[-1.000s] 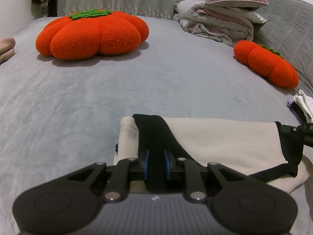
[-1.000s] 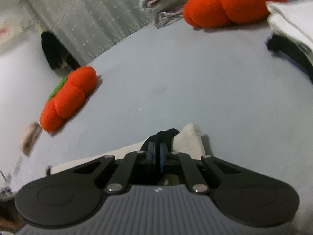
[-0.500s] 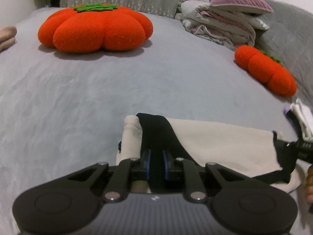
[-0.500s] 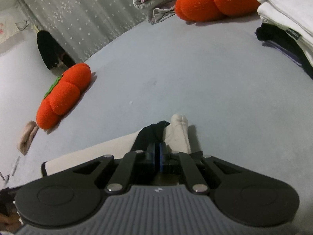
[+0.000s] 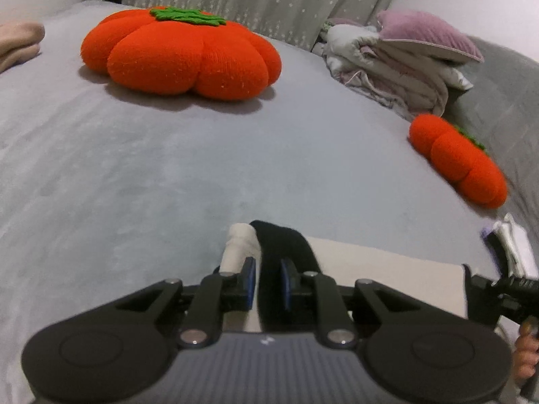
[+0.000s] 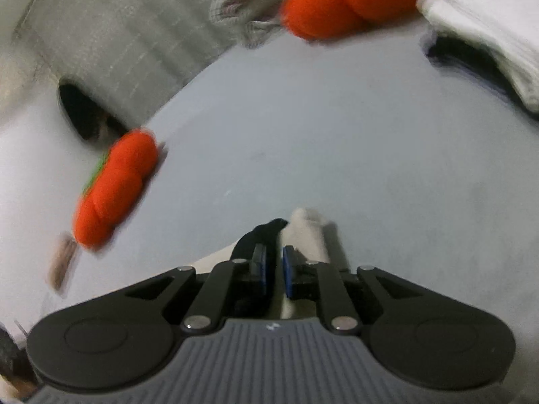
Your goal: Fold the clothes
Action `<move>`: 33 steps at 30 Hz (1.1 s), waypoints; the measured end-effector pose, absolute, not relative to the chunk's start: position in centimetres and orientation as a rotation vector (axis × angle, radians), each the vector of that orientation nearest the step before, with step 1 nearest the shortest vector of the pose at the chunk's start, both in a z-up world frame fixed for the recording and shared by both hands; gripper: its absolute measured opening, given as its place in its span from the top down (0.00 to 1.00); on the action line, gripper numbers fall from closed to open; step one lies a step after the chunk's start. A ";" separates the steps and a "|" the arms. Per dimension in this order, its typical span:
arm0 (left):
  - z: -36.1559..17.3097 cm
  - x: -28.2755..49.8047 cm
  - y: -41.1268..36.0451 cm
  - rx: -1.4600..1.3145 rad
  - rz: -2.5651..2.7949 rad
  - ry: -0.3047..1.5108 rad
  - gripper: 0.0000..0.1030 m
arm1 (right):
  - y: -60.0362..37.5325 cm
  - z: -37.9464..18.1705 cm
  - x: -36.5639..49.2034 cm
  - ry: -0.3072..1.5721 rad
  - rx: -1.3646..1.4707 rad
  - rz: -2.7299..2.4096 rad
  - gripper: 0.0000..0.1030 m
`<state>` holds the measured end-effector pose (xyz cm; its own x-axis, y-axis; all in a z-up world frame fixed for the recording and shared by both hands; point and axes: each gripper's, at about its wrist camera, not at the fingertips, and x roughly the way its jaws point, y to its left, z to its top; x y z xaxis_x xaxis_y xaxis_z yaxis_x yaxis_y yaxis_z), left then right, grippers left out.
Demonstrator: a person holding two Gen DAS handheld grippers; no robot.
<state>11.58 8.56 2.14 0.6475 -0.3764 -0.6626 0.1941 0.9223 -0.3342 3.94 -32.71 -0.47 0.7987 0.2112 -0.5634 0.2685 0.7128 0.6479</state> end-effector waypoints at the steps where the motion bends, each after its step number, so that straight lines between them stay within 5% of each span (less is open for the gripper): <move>1: 2.0 11.7 8.5 -0.242 -0.329 0.806 0.85 | -33.1 -0.6 4.0 0.659 0.805 -0.043 0.94; 10: 2.1 11.3 8.0 -0.185 -0.319 0.803 0.85 | -30.6 1.6 5.1 0.651 0.555 -0.025 0.91; 23: 2.0 11.2 7.8 -0.174 -0.317 0.805 0.85 | -30.8 1.2 5.7 0.654 0.618 -0.022 0.84; 33: 1.8 11.0 7.6 -0.134 -0.306 0.808 0.88 | -33.0 0.4 4.9 0.668 0.753 -0.036 0.97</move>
